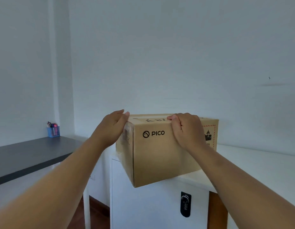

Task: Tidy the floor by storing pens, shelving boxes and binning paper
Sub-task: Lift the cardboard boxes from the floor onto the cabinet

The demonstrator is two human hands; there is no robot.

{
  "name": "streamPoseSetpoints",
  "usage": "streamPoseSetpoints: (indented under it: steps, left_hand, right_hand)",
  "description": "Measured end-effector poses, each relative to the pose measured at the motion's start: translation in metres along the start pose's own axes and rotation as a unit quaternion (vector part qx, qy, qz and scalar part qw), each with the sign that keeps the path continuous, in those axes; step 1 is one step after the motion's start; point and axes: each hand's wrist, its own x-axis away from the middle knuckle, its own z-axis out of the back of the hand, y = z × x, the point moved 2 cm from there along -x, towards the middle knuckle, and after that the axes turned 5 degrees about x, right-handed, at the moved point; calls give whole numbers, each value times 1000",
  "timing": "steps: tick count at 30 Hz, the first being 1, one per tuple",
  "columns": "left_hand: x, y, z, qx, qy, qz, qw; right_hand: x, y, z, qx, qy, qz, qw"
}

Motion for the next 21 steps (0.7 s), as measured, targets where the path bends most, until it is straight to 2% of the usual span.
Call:
streamPoseSetpoints:
  steps: [2,4,7,10,13,18,21]
  left_hand:
    - [10,8,-17,-4,5,-95,995]
    - [11,10,-34,-24,13,-143,989]
    - [4,17,-61,-91,40,-156,983]
    - [0,37,-92,-165,84,-158,970]
    - [-8,59,-120,-235,102,-152,955]
    - [-24,45,-121,-214,89,-206,951]
    - [-26,21,-118,-205,96,-224,948]
  right_hand:
    - [-1,19,2,-38,5,-27,999]
    - [-3,40,5,-53,-12,-62,997]
    - [-5,66,15,-82,-89,-169,978]
    - [-3,64,29,-178,-82,-240,951]
    - [2,45,36,-228,-60,-226,945]
    - [12,62,38,-79,-52,-92,991]
    - [11,69,26,-82,-27,-95,992]
